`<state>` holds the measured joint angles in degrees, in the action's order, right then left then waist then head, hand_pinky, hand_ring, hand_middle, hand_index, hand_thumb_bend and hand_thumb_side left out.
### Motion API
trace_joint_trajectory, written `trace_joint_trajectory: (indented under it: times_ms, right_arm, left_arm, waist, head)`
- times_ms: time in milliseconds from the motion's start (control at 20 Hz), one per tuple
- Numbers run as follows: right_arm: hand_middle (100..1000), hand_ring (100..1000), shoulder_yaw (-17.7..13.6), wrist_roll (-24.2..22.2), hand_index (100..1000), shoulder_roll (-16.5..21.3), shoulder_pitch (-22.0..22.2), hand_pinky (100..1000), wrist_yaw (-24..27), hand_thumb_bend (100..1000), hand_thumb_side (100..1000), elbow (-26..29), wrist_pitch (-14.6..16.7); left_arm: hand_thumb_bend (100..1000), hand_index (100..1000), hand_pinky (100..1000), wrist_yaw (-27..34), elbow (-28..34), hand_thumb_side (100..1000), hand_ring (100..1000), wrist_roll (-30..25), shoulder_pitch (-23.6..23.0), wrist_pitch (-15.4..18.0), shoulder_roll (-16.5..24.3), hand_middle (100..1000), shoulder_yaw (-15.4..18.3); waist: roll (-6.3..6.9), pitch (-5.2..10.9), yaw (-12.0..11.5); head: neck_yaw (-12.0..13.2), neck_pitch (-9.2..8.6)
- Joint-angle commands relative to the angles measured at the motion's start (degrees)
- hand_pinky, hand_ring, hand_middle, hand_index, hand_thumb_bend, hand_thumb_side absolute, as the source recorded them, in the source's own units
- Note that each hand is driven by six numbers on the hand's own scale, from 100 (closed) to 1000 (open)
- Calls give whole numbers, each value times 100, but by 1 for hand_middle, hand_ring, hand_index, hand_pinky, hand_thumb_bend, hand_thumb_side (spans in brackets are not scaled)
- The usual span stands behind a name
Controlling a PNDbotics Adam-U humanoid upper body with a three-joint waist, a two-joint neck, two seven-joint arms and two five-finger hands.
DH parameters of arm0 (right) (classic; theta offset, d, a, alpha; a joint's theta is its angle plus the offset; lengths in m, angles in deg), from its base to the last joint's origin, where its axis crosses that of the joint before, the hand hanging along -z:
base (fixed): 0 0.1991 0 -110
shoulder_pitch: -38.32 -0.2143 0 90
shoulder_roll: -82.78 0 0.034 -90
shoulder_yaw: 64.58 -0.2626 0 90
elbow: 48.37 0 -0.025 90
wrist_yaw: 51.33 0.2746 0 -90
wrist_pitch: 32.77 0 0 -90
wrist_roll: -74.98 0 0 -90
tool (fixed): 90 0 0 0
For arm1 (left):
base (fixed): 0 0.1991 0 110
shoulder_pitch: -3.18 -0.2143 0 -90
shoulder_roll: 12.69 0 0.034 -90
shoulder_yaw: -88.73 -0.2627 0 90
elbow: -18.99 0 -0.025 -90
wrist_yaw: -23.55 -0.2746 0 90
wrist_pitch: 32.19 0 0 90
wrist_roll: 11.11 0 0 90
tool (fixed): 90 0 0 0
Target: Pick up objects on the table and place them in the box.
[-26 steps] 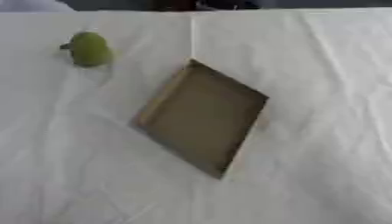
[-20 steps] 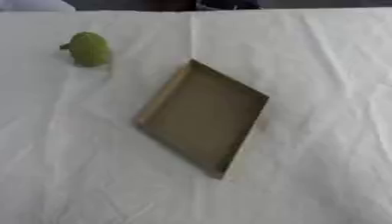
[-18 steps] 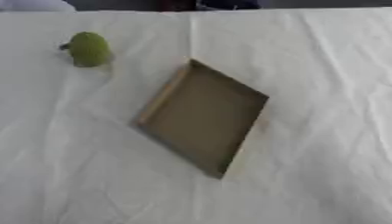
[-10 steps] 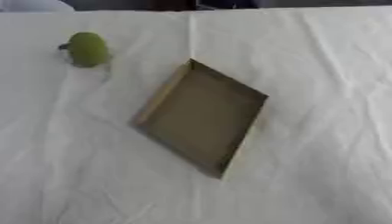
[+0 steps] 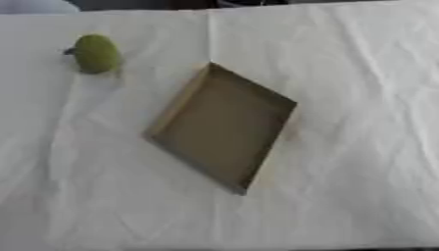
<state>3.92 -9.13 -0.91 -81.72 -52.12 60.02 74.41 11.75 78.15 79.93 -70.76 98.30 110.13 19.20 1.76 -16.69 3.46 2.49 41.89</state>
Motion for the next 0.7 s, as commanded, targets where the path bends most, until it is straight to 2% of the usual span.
trace_joint_trajectory:
  times_ms: [50, 100, 200, 450, 700]
  right_arm:
    - [697, 675, 8, -38, 782, 122, -79, 762, 52, 100, 295, 100, 2]
    - [697, 675, 18, -47, 782, 119, -84, 762, 56, 100, 294, 97, 4]
    - [697, 675, 33, -64, 782, 115, -88, 762, 67, 100, 295, 88, 9]
    - [696, 676, 66, -107, 782, 99, -95, 762, 91, 100, 294, 71, 20]
    - [696, 676, 86, -133, 782, 85, -96, 762, 109, 100, 293, 57, 28]
  left_arm:
    - [211, 935, 784, -391, -428, 196, 872, -243, 246, 377, 509, 832, -318]
    - [262, 938, 805, -545, -505, 163, 886, -342, 348, 464, 543, 840, -427]
    - [306, 939, 826, -779, -632, 139, 899, -511, 540, 607, 578, 845, -608]
    - [327, 939, 833, -1054, -746, 153, 904, -815, 1015, 766, 479, 844, -976]
    - [317, 939, 831, -1194, -692, 160, 904, -1121, 1450, 683, 206, 845, -1199]
  waist:
    - [17, 132, 15]
    - [19, 140, 24]
    - [22, 153, 33]
    - [24, 181, 50]
    - [21, 206, 58]
  head:
    - [47, 33]
    - [64, 39]
    - [88, 49]
    - [146, 70]
    - [195, 88]
